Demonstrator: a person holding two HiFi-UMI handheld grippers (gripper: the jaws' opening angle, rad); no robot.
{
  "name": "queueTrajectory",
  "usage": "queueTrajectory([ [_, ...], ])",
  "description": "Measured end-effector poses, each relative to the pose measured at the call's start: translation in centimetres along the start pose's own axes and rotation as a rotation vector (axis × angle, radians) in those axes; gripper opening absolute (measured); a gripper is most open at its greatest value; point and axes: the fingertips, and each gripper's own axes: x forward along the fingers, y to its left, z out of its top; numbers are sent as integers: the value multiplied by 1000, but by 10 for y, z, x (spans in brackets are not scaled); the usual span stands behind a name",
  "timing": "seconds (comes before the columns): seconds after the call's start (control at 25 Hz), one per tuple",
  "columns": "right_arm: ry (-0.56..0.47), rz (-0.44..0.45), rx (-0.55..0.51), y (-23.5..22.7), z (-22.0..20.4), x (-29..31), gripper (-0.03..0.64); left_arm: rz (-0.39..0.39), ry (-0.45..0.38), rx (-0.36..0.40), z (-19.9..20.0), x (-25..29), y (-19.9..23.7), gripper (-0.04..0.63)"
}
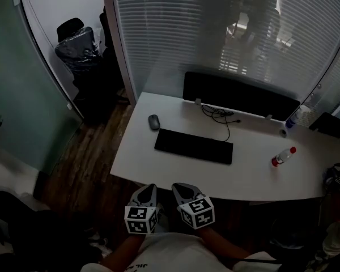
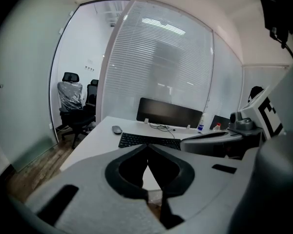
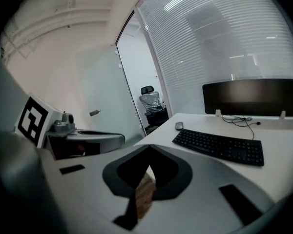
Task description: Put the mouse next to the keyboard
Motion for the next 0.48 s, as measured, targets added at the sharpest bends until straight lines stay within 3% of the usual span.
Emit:
queueTrajectory([
  [0.24, -15, -25, 18, -8, 39, 63, 3, -26, -1, 22, 39, 40, 55, 6],
  [0.48, -16, -45, 20, -13, 62, 92, 3, -53, -1, 25, 59, 62, 77, 6],
])
